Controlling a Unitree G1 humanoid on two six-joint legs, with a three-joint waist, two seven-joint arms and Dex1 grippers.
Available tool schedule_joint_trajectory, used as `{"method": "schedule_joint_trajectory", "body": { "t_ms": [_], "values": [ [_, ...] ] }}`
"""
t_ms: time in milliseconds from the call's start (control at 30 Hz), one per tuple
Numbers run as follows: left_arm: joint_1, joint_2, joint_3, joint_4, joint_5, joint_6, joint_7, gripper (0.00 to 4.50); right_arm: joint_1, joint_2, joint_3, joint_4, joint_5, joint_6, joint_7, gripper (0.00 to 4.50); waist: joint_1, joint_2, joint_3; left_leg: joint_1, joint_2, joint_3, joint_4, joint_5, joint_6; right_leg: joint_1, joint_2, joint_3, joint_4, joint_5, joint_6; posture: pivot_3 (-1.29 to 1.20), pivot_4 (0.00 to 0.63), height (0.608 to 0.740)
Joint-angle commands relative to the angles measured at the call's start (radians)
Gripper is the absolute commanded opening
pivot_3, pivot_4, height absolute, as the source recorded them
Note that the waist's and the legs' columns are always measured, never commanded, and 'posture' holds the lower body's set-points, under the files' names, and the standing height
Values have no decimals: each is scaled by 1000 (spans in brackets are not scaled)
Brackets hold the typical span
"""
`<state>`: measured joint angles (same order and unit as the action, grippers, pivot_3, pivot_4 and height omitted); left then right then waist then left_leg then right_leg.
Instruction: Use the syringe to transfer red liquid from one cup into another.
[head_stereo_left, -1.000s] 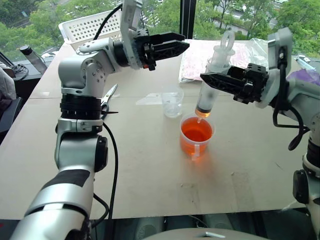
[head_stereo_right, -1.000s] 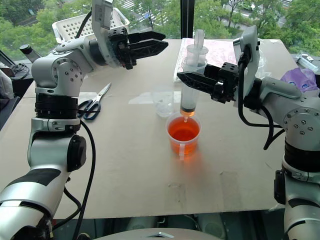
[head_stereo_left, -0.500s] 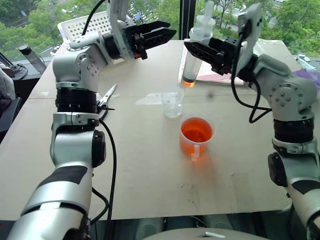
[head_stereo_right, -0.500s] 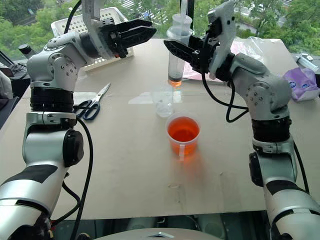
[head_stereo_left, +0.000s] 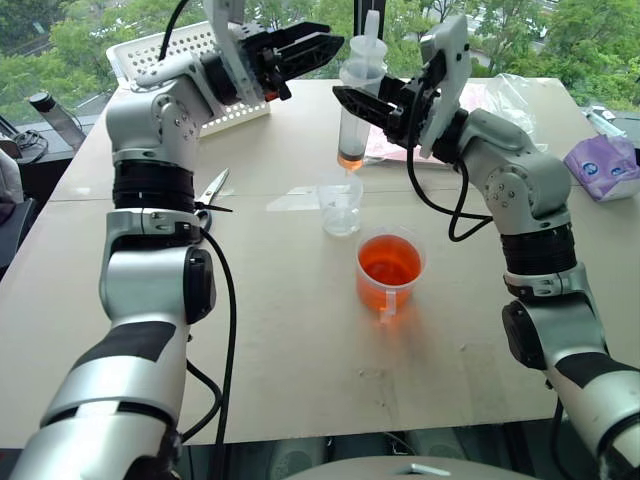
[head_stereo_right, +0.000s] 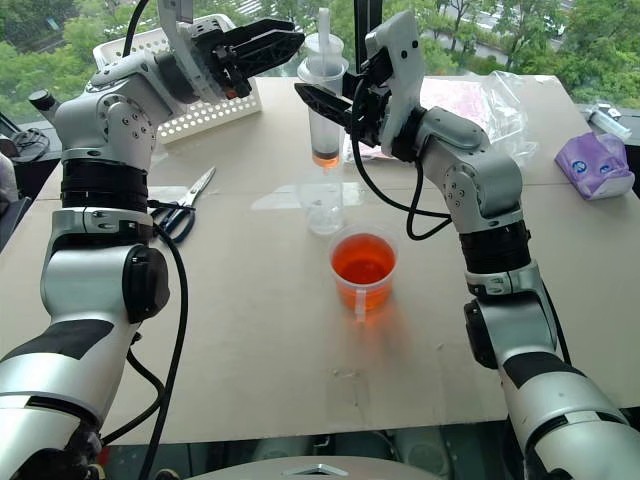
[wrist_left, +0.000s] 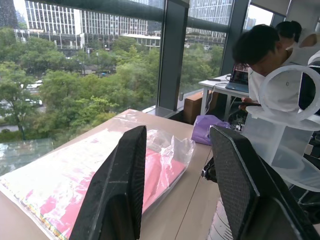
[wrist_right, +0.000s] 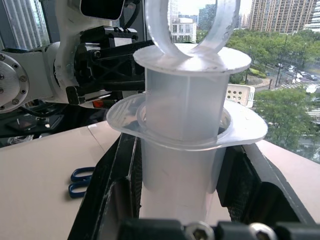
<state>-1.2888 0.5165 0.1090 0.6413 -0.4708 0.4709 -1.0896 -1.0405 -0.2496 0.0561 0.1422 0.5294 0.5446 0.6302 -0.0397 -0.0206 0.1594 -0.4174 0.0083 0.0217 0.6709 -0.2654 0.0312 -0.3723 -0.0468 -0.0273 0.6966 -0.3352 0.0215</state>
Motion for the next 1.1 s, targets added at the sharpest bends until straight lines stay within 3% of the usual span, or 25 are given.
{"method": "schedule_joint_trajectory", "body": {
  "t_ms": [33, 267, 567, 833, 1100],
  "values": [
    [-25, -6, 16, -29, -7, -9, -11, 1987, -17, 10, 4, -11, -17, -22, 37, 1559, -3, 0, 0, 0, 0, 0, 0, 0, 0, 0, 0, 0, 0, 0, 0, 0, 150, 740],
    [-12, -26, 16, -62, -18, 10, -29, 1987, -19, 28, 17, 15, -60, -32, 63, 1559, -5, 0, 0, 0, 0, 0, 0, 0, 0, -1, 0, 0, 1, 0, 0, 0, 150, 740],
    [-22, 40, 31, -17, 9, -27, -49, 1987, -36, 38, 10, 103, -113, -82, 83, 1559, -5, 0, 0, 0, 0, 0, 0, 0, 0, -1, 0, 0, 0, 0, 0, 0, 150, 740],
    [31, 97, 13, -117, -46, 56, -208, 1987, -47, 44, 0, 144, -141, -99, 90, 1559, -5, 0, 0, 0, 0, 0, 0, 0, 0, -1, 0, 0, 0, 0, 0, 0, 150, 740],
    [33, 46, -17, -125, -15, 38, -181, 1987, -50, 56, 5, 149, -155, -103, 101, 1559, -3, 0, 0, 0, 0, 0, 1, 0, 0, -1, 0, 0, 0, 0, 0, 0, 150, 740]
  ]
}}
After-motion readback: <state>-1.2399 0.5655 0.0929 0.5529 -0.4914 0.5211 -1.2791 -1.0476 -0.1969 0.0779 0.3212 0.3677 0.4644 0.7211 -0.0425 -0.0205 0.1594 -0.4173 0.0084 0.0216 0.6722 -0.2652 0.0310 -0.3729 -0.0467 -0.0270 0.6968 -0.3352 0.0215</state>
